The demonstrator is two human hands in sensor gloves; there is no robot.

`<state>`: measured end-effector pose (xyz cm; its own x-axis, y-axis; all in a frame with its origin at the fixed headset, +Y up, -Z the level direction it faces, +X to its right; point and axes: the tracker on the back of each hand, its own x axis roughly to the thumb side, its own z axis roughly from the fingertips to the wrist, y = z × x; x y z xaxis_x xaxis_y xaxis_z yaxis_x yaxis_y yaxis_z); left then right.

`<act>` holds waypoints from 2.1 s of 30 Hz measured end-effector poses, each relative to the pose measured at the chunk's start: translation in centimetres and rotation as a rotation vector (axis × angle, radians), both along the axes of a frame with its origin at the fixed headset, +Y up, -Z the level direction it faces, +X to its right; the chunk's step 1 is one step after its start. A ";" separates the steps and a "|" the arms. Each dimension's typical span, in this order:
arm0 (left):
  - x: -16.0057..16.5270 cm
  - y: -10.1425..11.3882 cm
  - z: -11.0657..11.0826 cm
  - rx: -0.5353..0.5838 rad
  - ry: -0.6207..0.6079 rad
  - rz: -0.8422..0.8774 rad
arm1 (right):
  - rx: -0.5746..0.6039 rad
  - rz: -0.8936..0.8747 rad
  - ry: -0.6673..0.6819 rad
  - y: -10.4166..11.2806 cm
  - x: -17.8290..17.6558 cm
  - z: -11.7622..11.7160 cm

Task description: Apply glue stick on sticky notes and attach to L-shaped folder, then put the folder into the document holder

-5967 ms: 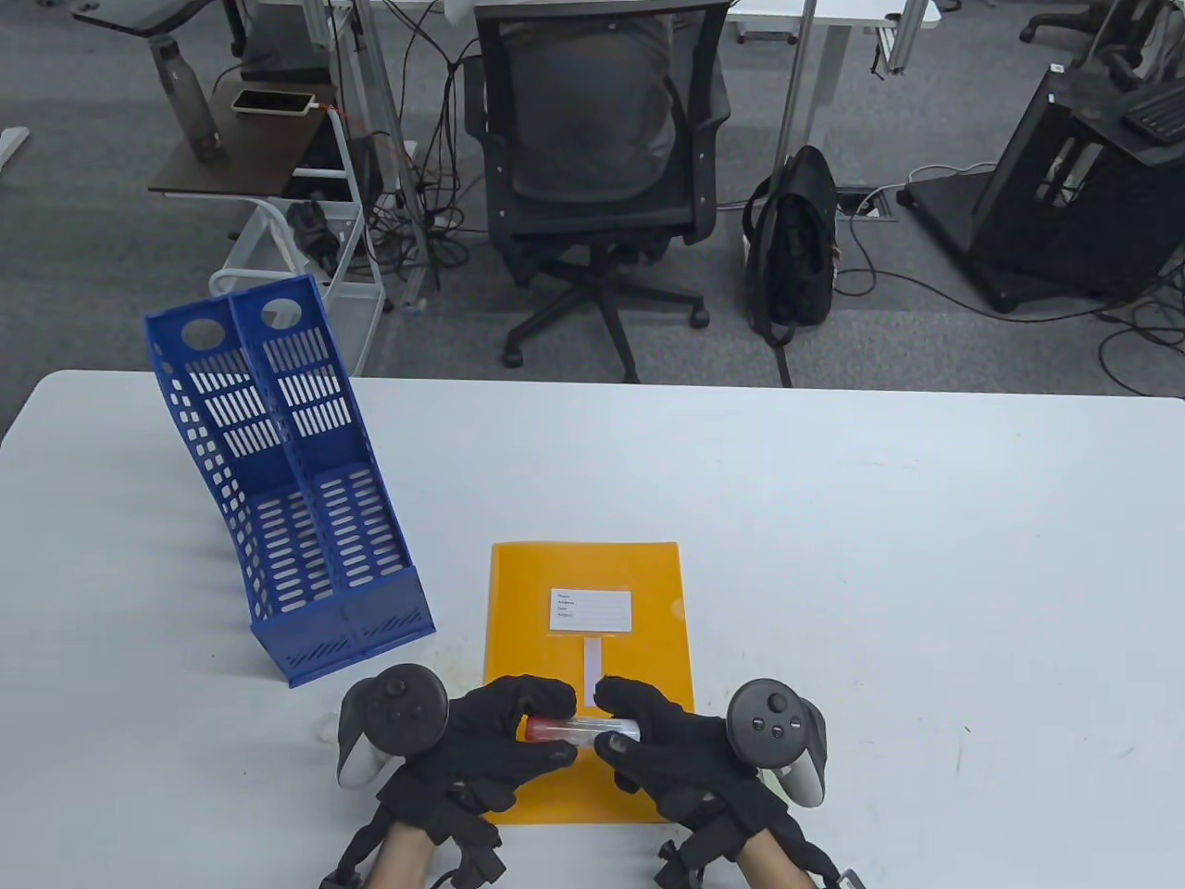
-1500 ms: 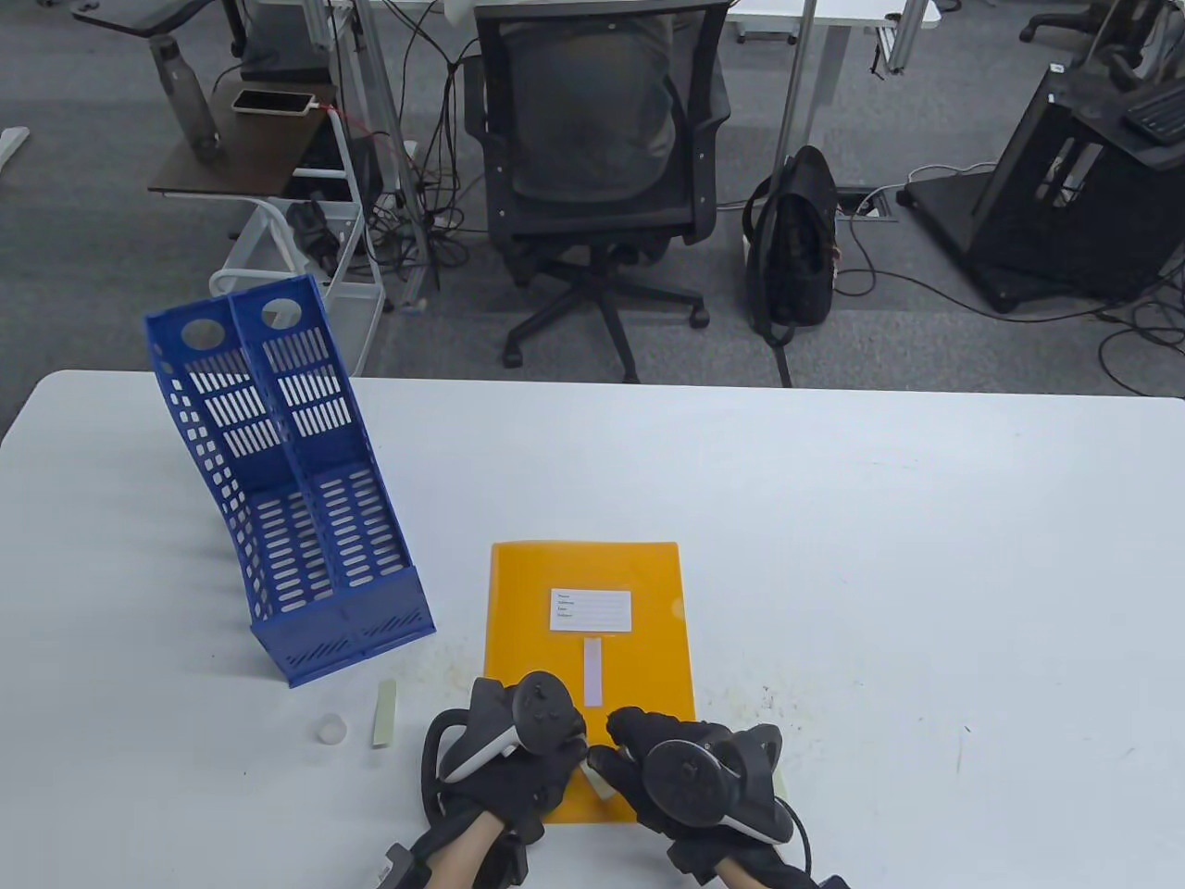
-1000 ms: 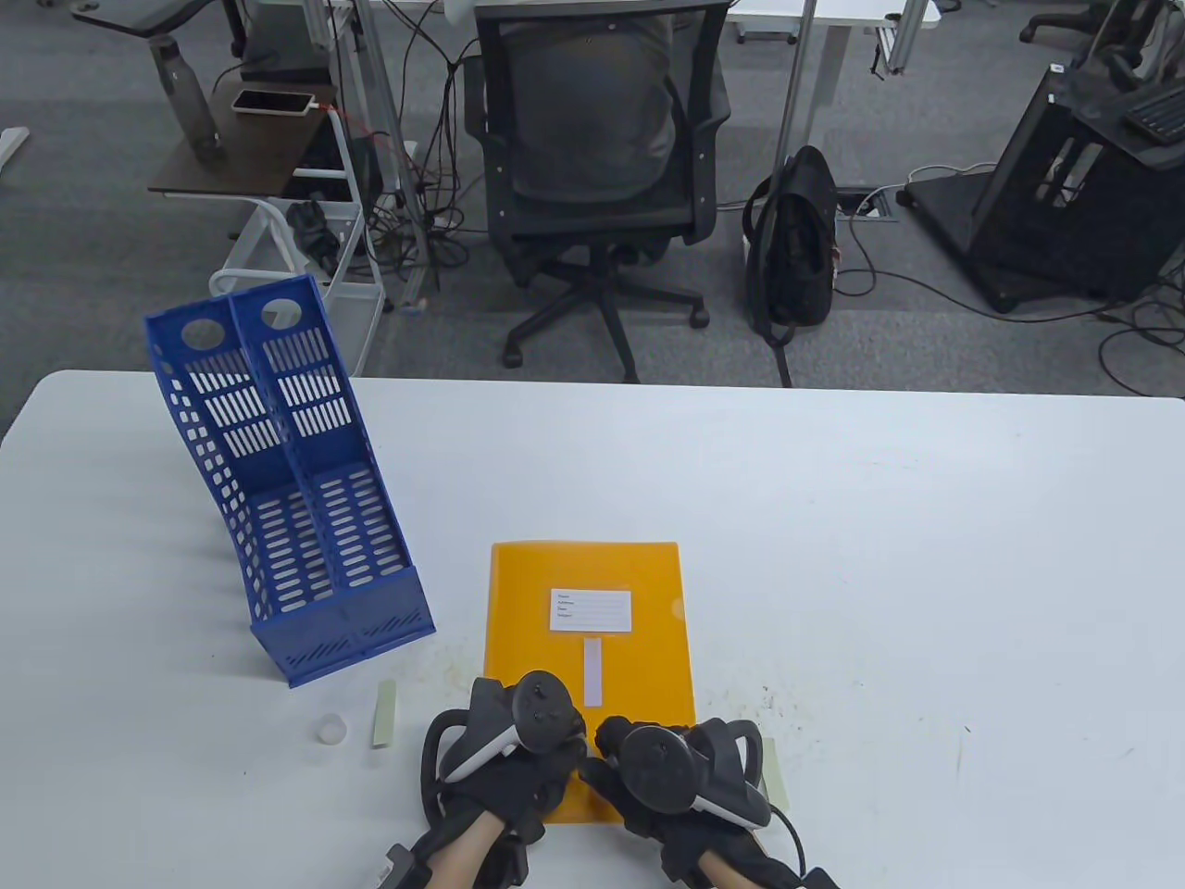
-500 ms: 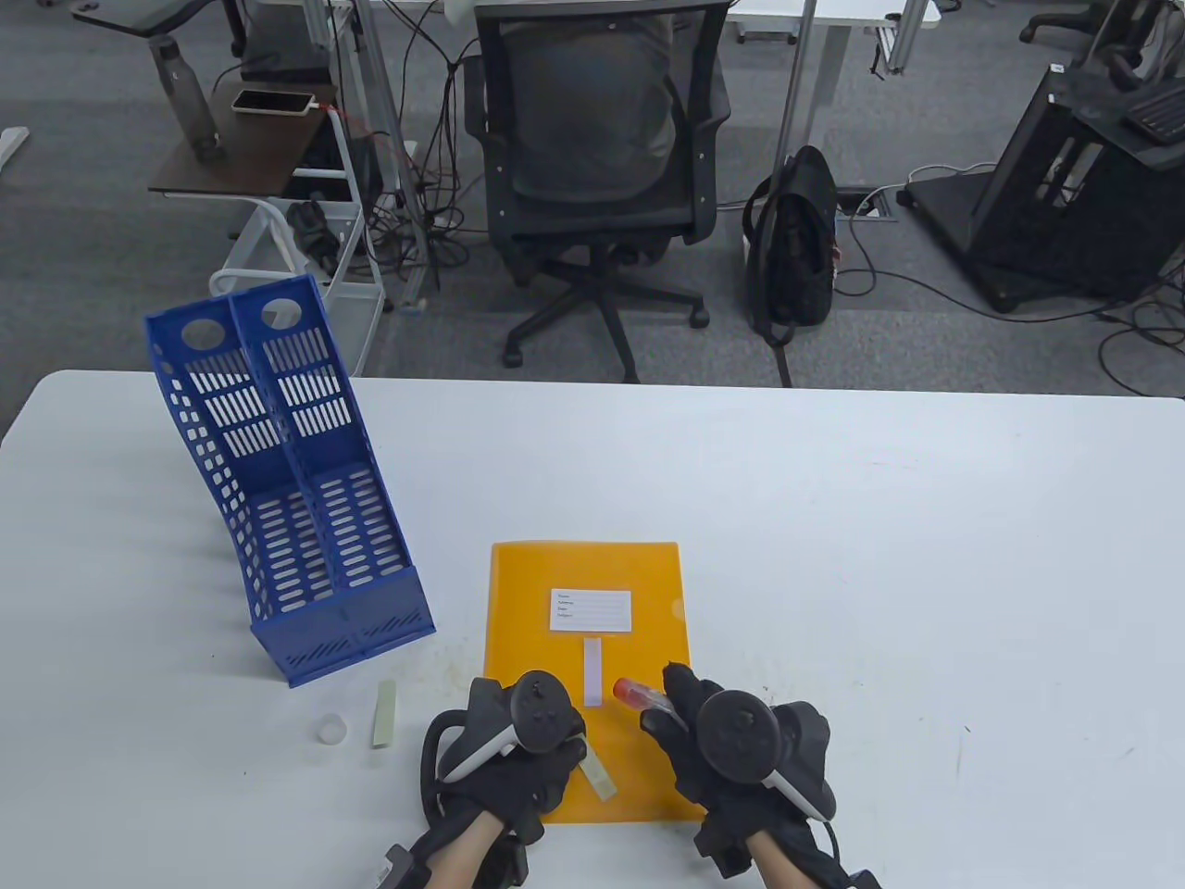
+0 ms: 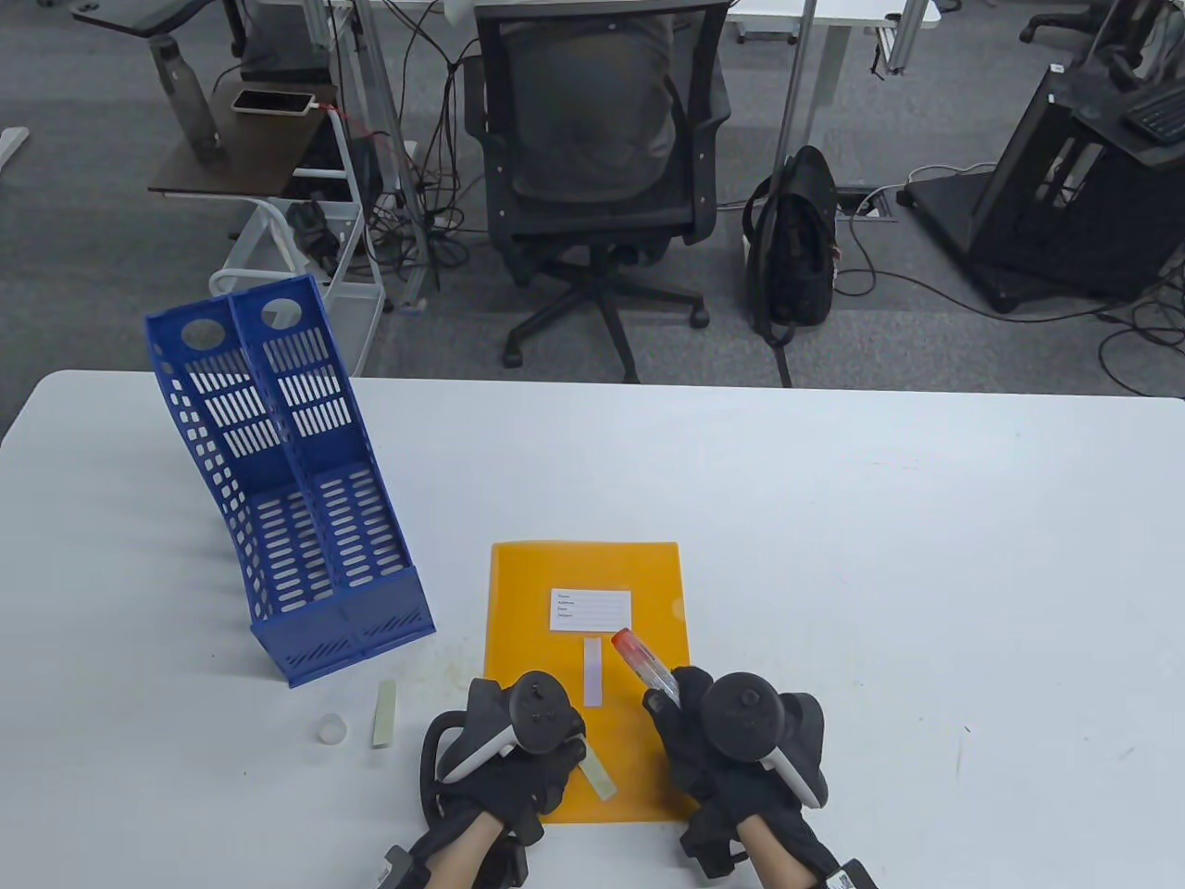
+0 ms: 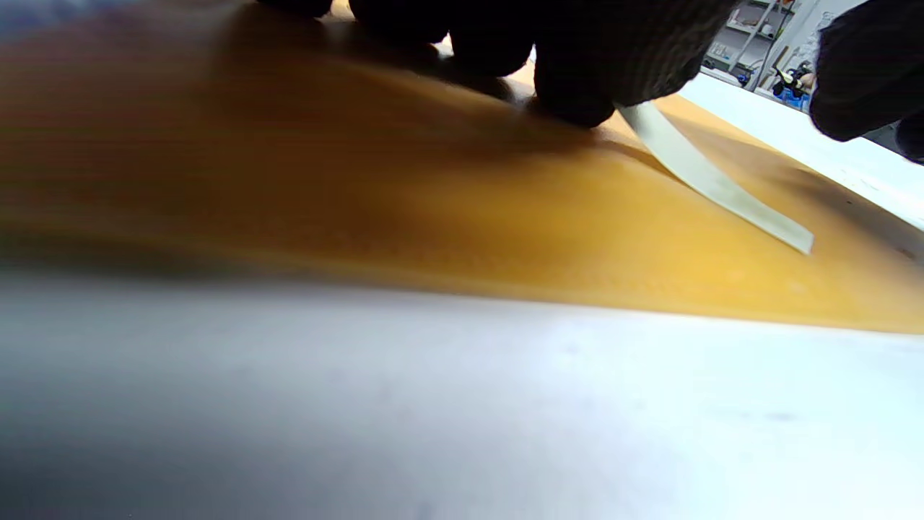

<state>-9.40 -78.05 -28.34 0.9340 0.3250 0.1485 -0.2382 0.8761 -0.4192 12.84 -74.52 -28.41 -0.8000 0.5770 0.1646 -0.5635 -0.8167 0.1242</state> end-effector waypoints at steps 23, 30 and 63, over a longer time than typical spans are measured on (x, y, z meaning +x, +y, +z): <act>-0.2 0.2 -0.1 0.012 0.006 0.012 | -0.209 -0.158 0.058 -1.8 -0.4 -0.5; -0.2 0.7 -0.1 0.011 -0.010 0.017 | -0.213 -0.154 0.055 -1.8 -0.4 -0.5; -1.3 6.0 -0.5 0.220 0.022 0.125 | -0.212 -0.166 0.031 -2.0 -0.2 -0.8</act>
<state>-10.74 -72.10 -28.83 0.8924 0.4004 0.2081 -0.3575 0.9087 -0.2156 12.66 -76.48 -29.21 -0.6881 0.7240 0.0488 -0.6809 -0.6674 0.3016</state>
